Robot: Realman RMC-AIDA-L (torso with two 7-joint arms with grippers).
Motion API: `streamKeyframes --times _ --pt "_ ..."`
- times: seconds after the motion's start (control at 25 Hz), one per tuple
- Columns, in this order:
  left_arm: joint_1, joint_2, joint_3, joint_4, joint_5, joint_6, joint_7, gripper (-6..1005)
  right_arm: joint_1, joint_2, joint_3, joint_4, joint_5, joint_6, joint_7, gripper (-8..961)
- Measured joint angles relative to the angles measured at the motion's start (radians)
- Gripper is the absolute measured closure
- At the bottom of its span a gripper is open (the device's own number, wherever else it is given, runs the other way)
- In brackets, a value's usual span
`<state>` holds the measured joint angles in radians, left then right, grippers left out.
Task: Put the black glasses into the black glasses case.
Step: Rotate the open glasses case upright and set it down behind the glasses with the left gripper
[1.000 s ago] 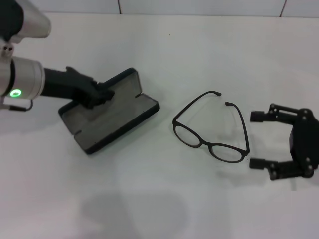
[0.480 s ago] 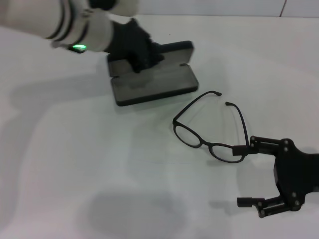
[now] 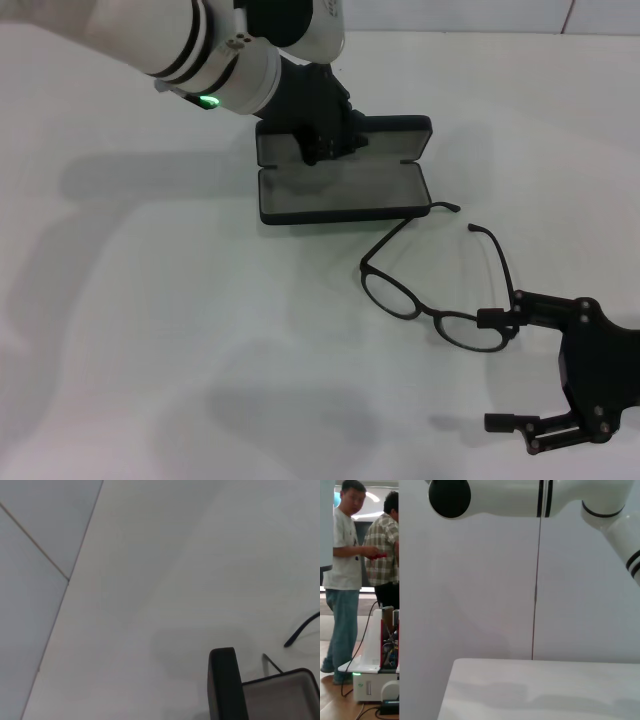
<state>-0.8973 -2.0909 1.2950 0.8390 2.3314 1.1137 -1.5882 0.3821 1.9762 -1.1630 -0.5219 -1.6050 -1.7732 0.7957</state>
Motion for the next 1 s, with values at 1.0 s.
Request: streamKeyframes --times 1.0 --pt "0.053 0.001 0.012 0.014 0.004 -0.024 0.023 756 -0.003 -0.011 0.005 0.002 0.004 -0.014 0.007 84"
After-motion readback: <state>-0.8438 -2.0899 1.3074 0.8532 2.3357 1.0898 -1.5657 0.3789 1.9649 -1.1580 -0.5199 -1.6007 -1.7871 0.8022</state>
